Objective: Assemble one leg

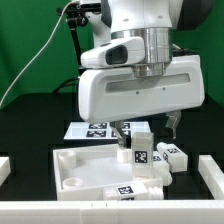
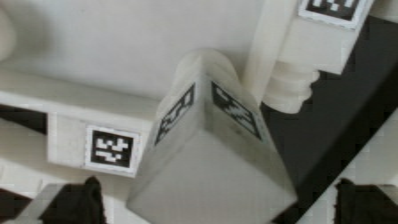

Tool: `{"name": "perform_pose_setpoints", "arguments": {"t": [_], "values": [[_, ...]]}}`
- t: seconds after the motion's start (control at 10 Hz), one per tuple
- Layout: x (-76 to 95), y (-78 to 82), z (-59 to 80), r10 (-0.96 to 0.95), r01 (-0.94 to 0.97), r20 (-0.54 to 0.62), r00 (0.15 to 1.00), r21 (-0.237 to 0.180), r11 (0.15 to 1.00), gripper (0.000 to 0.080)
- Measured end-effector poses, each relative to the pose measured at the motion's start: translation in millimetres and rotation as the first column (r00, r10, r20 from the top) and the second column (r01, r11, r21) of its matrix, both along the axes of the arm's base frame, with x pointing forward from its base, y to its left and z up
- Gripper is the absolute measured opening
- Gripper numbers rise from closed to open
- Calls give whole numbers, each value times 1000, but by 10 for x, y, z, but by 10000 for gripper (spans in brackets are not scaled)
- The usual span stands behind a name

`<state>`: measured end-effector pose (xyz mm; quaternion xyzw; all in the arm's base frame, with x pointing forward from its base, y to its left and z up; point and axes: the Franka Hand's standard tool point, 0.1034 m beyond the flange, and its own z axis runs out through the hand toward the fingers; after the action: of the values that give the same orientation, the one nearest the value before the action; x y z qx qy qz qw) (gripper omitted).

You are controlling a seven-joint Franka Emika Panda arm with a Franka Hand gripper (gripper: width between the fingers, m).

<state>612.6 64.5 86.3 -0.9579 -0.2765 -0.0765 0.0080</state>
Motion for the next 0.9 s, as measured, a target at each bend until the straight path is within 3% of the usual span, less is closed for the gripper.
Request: {"name": "perform_pose_setpoints", "arguments": {"t": [0.4,0.8,0.9], "values": [[-53,-83,-51,373,-372,-2,928,-68,926,649],[-42,-146,-47,561,-559,-8,828,-103,823,649],[-37,-145,-43,553,-550,-6,833,-102,829,514]]}}
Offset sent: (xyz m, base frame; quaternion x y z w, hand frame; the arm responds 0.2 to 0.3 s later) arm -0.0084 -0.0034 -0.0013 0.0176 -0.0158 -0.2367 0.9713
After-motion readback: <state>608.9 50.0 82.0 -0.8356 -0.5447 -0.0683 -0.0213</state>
